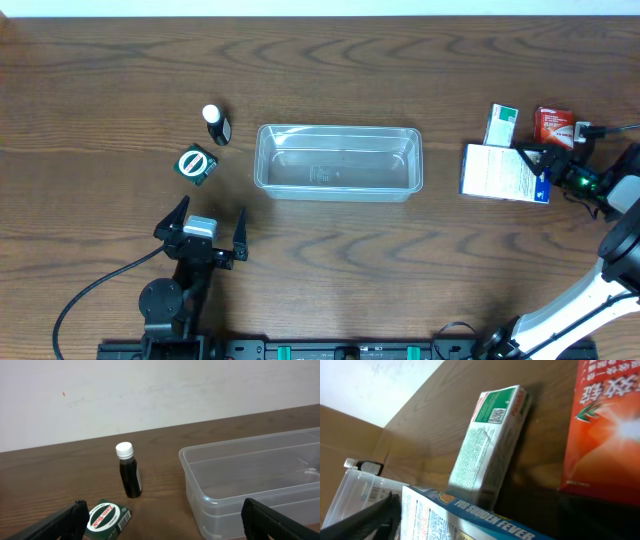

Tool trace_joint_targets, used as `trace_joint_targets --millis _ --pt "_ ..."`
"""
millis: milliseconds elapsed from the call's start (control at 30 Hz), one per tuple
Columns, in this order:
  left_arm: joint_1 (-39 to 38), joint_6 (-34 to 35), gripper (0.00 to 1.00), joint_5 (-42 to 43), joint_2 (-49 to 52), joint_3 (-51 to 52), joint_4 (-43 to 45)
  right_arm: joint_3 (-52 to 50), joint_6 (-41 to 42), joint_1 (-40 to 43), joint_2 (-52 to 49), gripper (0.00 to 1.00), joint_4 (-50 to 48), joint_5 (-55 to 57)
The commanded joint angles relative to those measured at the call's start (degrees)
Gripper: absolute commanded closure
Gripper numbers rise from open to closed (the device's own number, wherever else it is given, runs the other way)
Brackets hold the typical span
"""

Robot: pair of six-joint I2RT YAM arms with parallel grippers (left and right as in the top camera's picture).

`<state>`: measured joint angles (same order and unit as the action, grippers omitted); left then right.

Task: Pack container

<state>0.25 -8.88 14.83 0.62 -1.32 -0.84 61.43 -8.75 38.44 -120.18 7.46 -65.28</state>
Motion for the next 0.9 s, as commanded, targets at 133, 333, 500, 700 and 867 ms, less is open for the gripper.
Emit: trace_joint_targets --millis 133,333,500,700,867 --pt "-0.2 -0.3 0.02 0.6 -0.4 1.1 -1.8 -0.4 2.8 -0.1 -2.0 0.54 0.7 0.3" --pt "-0.2 -0.3 0.02 0.6 -0.4 1.1 -1.8 -0.4 5.1 -0.1 -2.0 0.73 0.7 0.3" --pt "-0.2 -0.3 0.02 0.6 -0.4 1.1 -1.8 -0.3 7.5 -0.1 -2.0 0.89 0.7 -2.1" --pt "-0.2 -0.3 0.02 0.6 -0.4 1.1 -1.8 -0.2 10.5 -0.3 -0.2 0.96 0.9 -4.5" --pt "-0.2 -0.3 0.02 0.6 -0.4 1.1 -1.8 -0.2 12.2 -0.6 5.3 0.95 1.2 -4.9"
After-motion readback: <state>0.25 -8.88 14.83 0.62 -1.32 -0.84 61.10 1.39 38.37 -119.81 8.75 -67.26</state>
